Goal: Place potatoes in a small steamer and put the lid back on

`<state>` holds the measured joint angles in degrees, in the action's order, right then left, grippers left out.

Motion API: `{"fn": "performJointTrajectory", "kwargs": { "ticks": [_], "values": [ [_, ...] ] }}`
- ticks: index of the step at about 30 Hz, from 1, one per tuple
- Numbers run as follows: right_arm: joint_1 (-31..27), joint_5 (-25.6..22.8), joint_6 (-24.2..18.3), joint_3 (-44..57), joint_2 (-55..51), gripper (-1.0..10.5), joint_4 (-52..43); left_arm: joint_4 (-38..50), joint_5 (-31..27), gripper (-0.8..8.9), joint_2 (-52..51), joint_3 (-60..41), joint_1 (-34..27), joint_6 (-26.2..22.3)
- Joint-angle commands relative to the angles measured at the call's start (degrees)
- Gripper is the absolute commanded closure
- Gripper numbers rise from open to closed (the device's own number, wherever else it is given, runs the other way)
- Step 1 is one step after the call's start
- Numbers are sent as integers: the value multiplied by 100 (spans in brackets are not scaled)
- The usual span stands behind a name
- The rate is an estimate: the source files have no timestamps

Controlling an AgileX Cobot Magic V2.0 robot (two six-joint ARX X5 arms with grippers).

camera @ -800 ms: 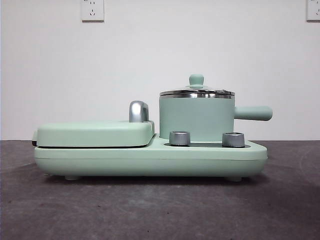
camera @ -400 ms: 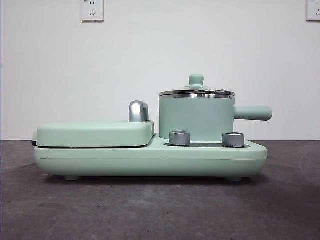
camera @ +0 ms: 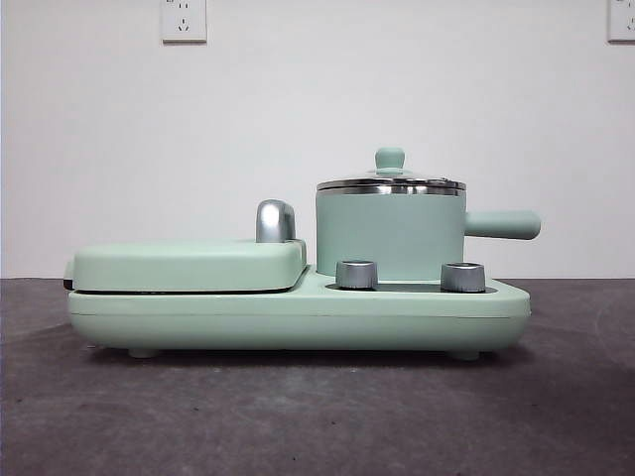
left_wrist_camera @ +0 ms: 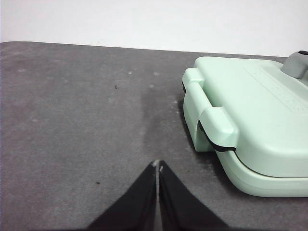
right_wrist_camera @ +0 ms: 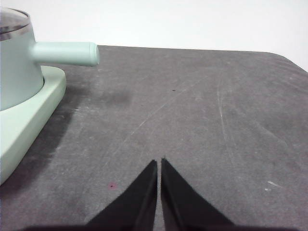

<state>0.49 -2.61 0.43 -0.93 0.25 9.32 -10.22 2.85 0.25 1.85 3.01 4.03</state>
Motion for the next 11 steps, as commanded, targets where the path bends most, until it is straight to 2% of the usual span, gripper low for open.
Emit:
{"fn": "performJointTrajectory", "kwargs": {
  "ticks": [1,11],
  "values": [
    [13,0,83,28,-4,937,-9,-7,-9,809,-7,-111,-4,-52],
    [13,2,83,28,-4,937,55,-7,-11,809,-7,-114,-4,-55]
  ]
}}
